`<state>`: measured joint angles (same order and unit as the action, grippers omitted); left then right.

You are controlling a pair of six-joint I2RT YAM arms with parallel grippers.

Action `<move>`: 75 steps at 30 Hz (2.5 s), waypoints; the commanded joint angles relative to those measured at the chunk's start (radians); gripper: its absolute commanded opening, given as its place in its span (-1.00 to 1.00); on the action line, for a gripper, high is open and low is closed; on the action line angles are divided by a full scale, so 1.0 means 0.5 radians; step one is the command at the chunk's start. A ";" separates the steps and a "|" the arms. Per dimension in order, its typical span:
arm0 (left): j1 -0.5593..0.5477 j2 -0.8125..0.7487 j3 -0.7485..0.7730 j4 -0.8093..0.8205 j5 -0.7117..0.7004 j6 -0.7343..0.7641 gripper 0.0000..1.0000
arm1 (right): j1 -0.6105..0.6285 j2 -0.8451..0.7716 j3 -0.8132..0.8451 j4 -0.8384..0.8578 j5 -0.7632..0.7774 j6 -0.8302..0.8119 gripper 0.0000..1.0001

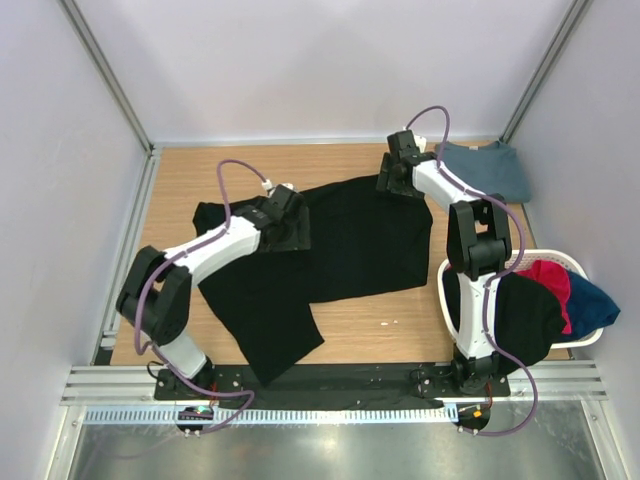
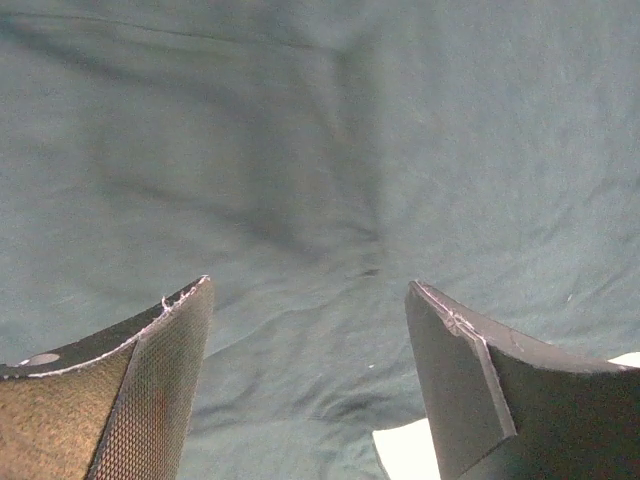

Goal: Fold and stack the t-shirts
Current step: Fold the tshirt

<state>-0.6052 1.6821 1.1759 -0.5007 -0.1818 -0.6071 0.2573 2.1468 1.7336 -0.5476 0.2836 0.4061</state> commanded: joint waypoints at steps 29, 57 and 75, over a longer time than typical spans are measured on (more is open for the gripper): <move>1.471 0.240 -0.158 0.903 0.514 -0.412 -0.11 | 0.519 -0.072 0.184 0.221 -0.218 -0.432 0.65; 1.600 0.020 -0.247 0.652 0.394 -0.268 -0.99 | 0.516 0.195 0.392 0.123 -0.138 -0.245 0.67; 1.594 -0.563 -0.609 0.492 0.609 -0.396 0.23 | 0.547 0.134 0.439 0.052 -0.346 -0.220 0.67</move>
<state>0.1879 1.4929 0.9253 -0.2523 0.0673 -0.7532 0.5179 2.2860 1.9316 -0.5262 0.1360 0.2943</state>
